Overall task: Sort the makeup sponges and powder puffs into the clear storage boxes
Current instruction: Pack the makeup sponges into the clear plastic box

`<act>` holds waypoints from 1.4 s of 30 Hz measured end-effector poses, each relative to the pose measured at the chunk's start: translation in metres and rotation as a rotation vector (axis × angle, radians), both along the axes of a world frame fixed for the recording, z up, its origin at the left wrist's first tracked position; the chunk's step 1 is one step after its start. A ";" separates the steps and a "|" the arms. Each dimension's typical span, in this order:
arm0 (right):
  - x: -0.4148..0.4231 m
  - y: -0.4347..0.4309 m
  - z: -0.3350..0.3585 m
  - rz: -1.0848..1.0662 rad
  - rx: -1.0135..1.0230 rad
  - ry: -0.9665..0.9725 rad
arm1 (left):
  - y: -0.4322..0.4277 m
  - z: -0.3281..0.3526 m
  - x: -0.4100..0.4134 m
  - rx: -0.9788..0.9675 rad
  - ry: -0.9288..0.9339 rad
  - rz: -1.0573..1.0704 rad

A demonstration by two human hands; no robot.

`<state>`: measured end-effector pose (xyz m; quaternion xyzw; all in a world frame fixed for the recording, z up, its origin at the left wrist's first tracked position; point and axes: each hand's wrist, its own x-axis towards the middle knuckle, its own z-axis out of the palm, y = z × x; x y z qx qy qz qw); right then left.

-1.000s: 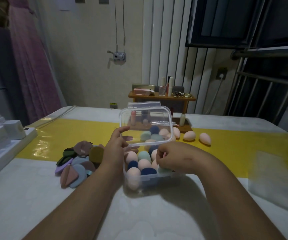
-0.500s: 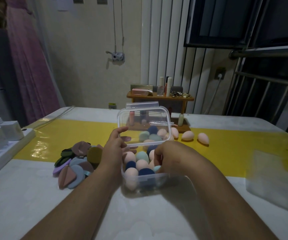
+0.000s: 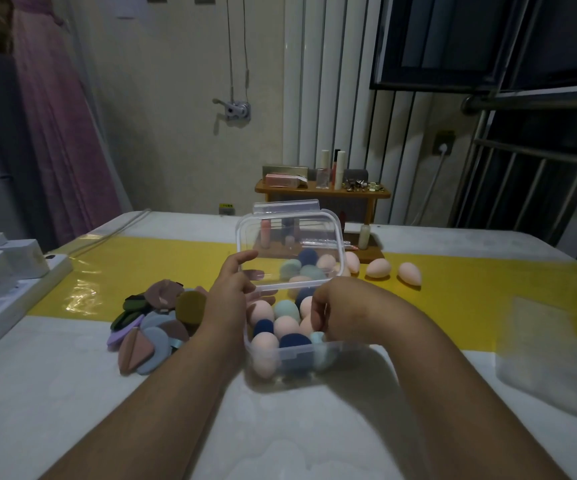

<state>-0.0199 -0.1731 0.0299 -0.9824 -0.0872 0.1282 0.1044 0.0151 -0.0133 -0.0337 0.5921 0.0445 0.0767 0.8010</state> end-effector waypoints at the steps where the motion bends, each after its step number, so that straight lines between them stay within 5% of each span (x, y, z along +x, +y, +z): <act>1: 0.001 0.002 -0.001 -0.008 -0.017 -0.023 | 0.000 0.000 0.000 -0.001 -0.002 0.001; 10: 0.000 0.012 0.009 0.008 -0.119 0.067 | 0.000 0.000 0.000 -0.007 -0.003 -0.015; 19: -0.007 -0.012 -0.004 -0.014 0.142 -0.050 | 0.000 0.000 0.000 0.006 0.011 -0.030; 28: 0.008 -0.027 -0.017 -0.154 0.726 -0.524 | 0.004 0.000 0.001 0.012 -0.005 -0.025; 32: 0.029 -0.045 -0.032 -0.359 0.743 -0.650 | 0.011 -0.001 0.009 0.026 -0.017 -0.003; 42: 0.051 -0.061 -0.066 -0.410 0.565 -0.307 | 0.015 -0.003 0.013 0.004 0.006 0.011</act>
